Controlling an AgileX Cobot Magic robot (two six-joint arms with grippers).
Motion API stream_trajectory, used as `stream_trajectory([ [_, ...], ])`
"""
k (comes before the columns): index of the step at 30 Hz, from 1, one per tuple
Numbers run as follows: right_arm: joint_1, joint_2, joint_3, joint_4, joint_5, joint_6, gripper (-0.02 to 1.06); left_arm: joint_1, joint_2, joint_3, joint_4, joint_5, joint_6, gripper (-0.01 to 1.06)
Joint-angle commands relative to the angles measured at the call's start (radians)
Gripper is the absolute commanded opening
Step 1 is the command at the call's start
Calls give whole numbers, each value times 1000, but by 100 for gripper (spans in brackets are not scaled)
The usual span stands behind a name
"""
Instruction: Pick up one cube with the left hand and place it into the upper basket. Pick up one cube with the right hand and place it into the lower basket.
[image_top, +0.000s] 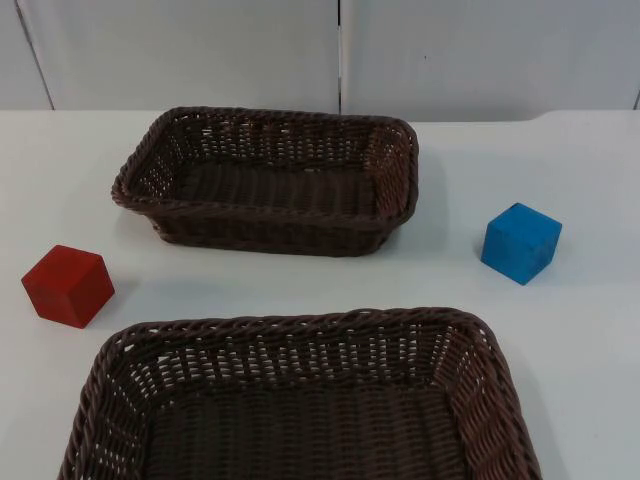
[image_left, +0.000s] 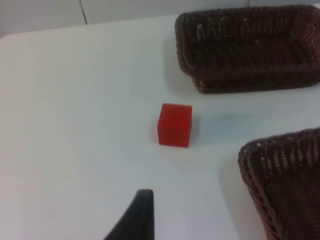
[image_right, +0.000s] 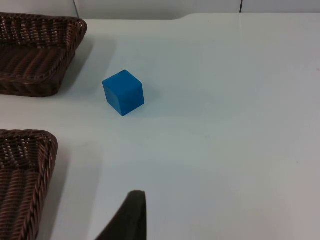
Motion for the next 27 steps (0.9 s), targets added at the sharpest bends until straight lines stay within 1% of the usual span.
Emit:
stream_trajectory([
  [1,-5,-3,0,5,-5,3,105,1,24,-29,-9,-15,-8,105],
  [4,-5,-3,0,5,-5,3,105,1,81,-71,-9,-15,-8,105],
  [9,-5,-3,0,5,-5,3,105,1,154,-103,-9,-16,-8,105],
  [16,-5,-3,0,5,-5,3,105,1,242,-110,-13,-24,-8,105],
  [27,-5,-3,0,5,-5,3,105,1,389,-110,-16,-94,2,105],
])
